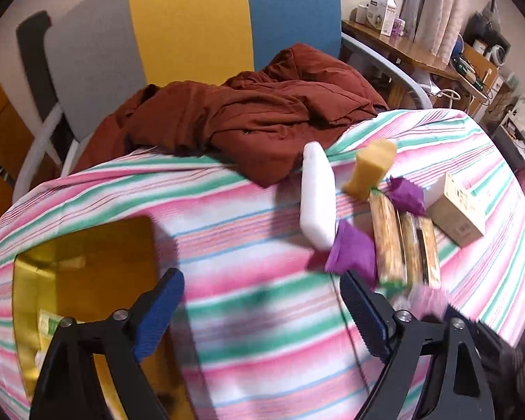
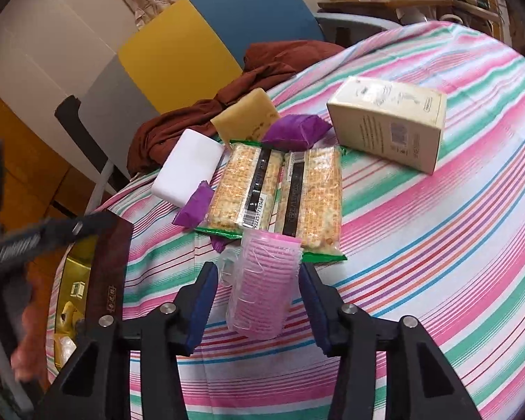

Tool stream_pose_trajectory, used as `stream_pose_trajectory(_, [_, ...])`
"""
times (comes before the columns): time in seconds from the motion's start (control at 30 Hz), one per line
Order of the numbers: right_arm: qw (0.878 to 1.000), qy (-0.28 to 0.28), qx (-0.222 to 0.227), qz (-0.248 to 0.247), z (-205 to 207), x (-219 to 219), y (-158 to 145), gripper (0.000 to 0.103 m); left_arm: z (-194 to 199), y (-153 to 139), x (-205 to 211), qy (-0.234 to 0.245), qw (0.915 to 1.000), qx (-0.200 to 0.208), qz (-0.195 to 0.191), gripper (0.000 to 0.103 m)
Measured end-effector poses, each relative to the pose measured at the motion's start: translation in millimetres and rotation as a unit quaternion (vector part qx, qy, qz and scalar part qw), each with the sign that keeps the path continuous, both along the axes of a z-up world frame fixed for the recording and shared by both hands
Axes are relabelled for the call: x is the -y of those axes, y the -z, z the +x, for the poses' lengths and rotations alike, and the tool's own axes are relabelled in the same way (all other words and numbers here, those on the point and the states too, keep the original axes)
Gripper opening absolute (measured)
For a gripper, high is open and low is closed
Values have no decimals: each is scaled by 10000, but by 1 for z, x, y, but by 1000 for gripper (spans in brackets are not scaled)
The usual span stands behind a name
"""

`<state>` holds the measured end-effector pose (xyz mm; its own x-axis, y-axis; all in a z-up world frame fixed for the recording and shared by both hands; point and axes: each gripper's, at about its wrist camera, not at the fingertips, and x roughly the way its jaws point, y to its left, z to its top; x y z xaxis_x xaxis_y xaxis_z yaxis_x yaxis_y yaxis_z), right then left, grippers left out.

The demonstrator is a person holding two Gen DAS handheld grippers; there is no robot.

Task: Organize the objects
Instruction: 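Grasp the pink hair roller with the right tool, then grasp the white eraser block with the left tool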

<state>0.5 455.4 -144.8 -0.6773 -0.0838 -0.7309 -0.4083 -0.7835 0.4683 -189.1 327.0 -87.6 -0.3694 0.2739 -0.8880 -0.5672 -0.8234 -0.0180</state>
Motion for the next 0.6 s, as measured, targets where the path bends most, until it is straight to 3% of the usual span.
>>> stream_pose_trajectory(0.2, [9999,-102,-103,59,2,-4,-2,41,-40,13,-23,-2,9973,703,226,99])
stream_pose_trajectory(0.4, [9997,-195,-113,38,-1,-7,1,37,-66,32,-37,-192,9960,877,37,99])
stream_pose_trajectory(0.6, [9995,-265,-158,6,-3,-7,2,37,-72,43,-47,-126,9917,1262,227,99])
